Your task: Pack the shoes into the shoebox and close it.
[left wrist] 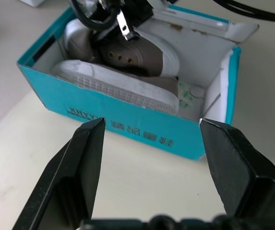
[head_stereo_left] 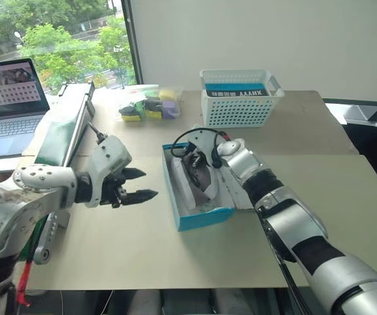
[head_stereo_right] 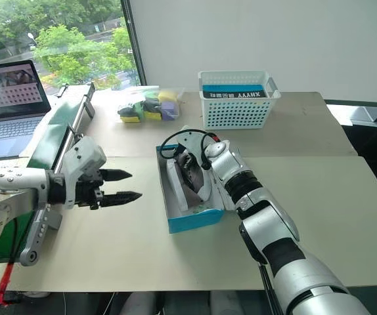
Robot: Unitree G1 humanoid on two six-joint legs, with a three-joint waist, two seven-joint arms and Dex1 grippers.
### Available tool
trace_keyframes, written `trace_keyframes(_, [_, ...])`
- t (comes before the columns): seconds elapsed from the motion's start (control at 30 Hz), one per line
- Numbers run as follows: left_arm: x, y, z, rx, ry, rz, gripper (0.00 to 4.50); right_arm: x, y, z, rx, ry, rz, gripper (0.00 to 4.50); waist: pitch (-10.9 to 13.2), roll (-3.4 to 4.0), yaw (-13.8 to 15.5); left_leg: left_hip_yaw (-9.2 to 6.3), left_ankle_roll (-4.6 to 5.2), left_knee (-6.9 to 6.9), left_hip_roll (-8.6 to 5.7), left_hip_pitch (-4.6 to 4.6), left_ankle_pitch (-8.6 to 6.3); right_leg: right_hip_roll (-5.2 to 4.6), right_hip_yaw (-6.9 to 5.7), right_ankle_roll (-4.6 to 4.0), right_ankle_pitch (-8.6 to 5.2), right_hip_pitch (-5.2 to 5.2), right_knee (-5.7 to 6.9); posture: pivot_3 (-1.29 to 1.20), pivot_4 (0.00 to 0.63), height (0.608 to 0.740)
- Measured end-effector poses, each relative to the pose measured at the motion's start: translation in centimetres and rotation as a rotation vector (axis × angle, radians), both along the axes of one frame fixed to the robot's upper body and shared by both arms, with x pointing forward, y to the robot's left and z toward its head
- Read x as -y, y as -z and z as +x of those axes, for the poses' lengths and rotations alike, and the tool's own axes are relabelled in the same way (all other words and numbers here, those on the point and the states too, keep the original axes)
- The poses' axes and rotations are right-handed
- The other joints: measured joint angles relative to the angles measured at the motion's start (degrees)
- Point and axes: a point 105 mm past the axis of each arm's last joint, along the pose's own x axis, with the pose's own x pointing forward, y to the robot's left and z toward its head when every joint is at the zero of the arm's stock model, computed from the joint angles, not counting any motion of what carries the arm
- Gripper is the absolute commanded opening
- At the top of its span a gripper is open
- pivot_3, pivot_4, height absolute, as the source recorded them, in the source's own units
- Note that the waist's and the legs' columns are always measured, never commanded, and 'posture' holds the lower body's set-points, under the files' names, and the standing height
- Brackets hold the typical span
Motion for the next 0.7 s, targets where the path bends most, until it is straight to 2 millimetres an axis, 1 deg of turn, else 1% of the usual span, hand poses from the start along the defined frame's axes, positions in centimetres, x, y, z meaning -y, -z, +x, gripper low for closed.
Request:
trace_keyframes(0.07, [0.0, 0.0, -0.3, -0.008, 0.024, 0.0, 3.38, -0.3, 0.2, 0.0, 0.003, -0.009, -0.031, 1.57, -0.03, -0.04, -0.04, 0.01, 0.0, 0.0, 0.0, 0.05, 0.0, 0.0, 0.01, 0.0, 0.0, 0.04, -0.01, 0.0, 0.15, 0.74])
trace_keyframes(0.2, [0.2, -0.3, -0.6, 0.0, 0.051, -0.013, 3.38, -0.7, 0.2, -0.1, 0.001, -0.033, -0.054, 2.85, -0.06, -0.1, -0.06, 0.01, 0.0, -0.01, 0.02, 0.06, 0.0, 0.01, 0.0, -0.01, -0.01, 0.06, -0.02, 0.0, 0.15, 0.74])
trace_keyframes(0.27, [0.2, -0.4, -0.5, 0.004, 0.052, -0.014, 3.38, -0.7, 0.1, -0.1, 0.002, -0.038, -0.056, 3.58, -0.06, -0.1, -0.09, 0.01, 0.0, -0.02, 0.01, 0.05, 0.0, 0.01, 0.01, -0.01, -0.01, 0.04, -0.04, 0.0, 0.15, 0.74])
trace_keyframes(0.3, [0.2, -0.4, -0.5, 0.006, 0.053, -0.014, 3.38, -0.8, -0.1, -0.1, 0.005, -0.043, -0.051, 3.82, -0.06, -0.1, -0.08, 0.01, 0.0, -0.03, 0.02, 0.03, 0.0, 0.01, 0.01, -0.01, -0.01, 0.02, -0.04, 0.0, 0.15, 0.74])
trace_keyframes(0.37, [0.2, -0.4, -0.5, 0.008, 0.053, -0.015, 3.38, -0.8, -0.2, -0.2, -0.002, -0.049, -0.046, 4.45, -0.05, -0.09, -0.06, 0.0, 0.0, -0.05, 0.02, -0.06, 0.0, 0.02, 0.0, -0.01, -0.01, -0.06, -0.04, 0.0, 0.15, 0.74])
trace_keyframes(0.47, [0.4, -0.4, -0.5, 0.017, 0.066, -0.017, 3.38, -0.1, -1.1, -0.4, -0.005, -0.035, -0.035, 4.45, 0.07, -0.04, 0.17, -0.02, 0.0, -0.05, -0.01, -0.34, 0.0, 0.0, 0.0, -0.01, -0.01, -0.29, -0.05, 0.0, 0.15, 0.74])
trace_keyframes(0.53, [0.6, -0.2, -0.6, 0.008, 0.075, -0.016, 3.38, 0.6, -2.3, -0.4, 0.007, -0.01, -0.018, 4.45, 0.17, -0.03, 0.25, -0.02, 0.0, -0.05, -0.01, -0.48, 0.0, -0.01, 0.0, -0.01, 0.0, -0.43, -0.05, 0.0, 0.15, 0.74])
trace_keyframes(0.57, [0.7, -0.1, -0.6, 0.003, 0.086, -0.015, 3.38, 1.0, -3.5, -0.5, 0.018, 0.003, 0.006, 4.45, 0.19, -0.03, 0.26, -0.02, 0.01, -0.05, 0.0, -0.69, 0.0, 0.0, -0.01, -0.02, 0.0, -0.63, -0.03, 0.0, 0.15, 0.74])
trace_keyframes(0.63, [1.0, 0.1, -0.5, 0.001, 0.11, -0.016, 3.38, 1.6, -6.9, -1.0, 0.046, 0.011, 0.078, 4.45, 0.2, -0.02, 0.38, -0.02, 0.01, -0.02, -0.01, -1.14, 0.01, -0.01, 0.0, -0.02, 0.0, -1.16, 0.18, 0.0, 0.15, 0.74])
trace_keyframes(0.7, [1.2, 0.2, -0.4, -0.005, 0.123, -0.016, 3.38, 1.9, -9.4, -1.6, 0.068, 0.007, 0.133, 4.45, 0.2, -0.01, 0.4, -0.02, 0.01, -0.02, 0.03, -1.18, 0.0, 0.03, -0.01, -0.02, 0.0, -1.23, 0.23, 0.0, 0.15, 0.74])
